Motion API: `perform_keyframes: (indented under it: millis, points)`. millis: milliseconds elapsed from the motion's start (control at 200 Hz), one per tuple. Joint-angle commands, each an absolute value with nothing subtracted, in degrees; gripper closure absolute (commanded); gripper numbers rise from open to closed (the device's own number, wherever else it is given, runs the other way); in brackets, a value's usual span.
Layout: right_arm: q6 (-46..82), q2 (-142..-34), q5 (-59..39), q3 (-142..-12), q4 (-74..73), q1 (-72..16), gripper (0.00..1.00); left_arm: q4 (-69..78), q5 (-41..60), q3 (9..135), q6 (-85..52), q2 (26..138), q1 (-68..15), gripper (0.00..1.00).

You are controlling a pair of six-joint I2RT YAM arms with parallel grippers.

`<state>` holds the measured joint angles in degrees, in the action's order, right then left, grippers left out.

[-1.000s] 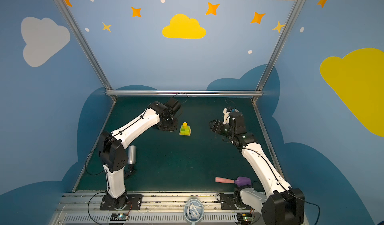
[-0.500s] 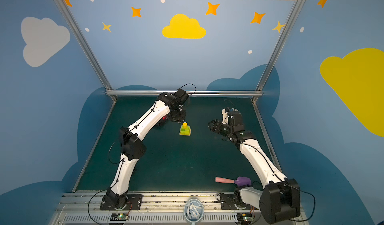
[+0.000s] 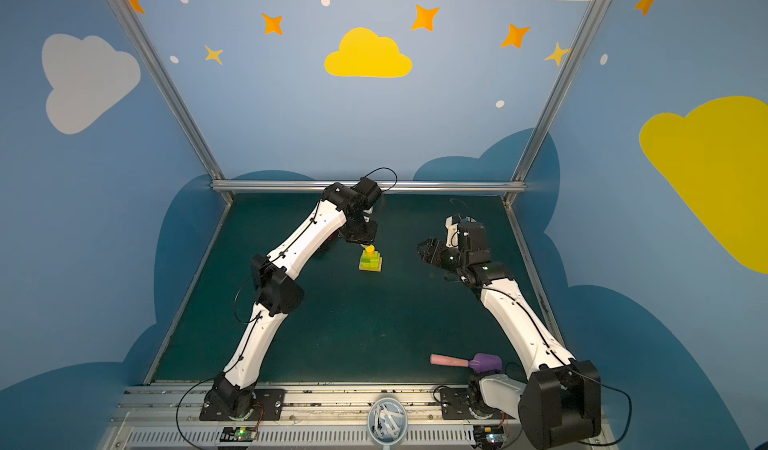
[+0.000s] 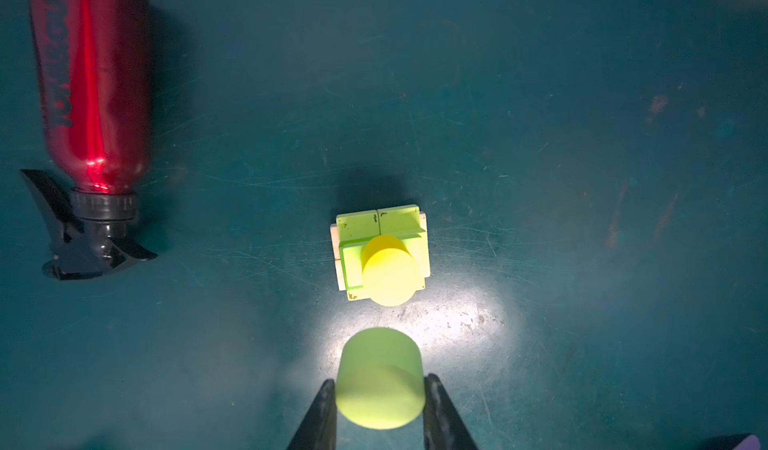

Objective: Build the wood block tower
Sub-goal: 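Lower the lime-green cylinder onto the yellow cylinder with the left gripper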

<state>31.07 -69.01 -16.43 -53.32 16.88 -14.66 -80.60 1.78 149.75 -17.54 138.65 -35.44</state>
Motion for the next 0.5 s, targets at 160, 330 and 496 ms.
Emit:
perform_keyframes:
  millis: [160,330,496]
  points:
    - [30.67,-69.85,-17.73,-53.17,15.89,-14.07,0.29,-80.28,3.05,150.47,-15.7,140.97,-36.04,0.67]
    - [30.51,-70.22,-17.67,-53.11,15.91,-13.93,0.29,-78.6,1.65,150.51,-14.88,142.28,-36.03,0.67]
    - [30.52,-70.9,-17.93,-53.17,15.73,-13.65,0.29,-77.28,0.3,150.55,-14.77,142.88,-36.04,0.66]
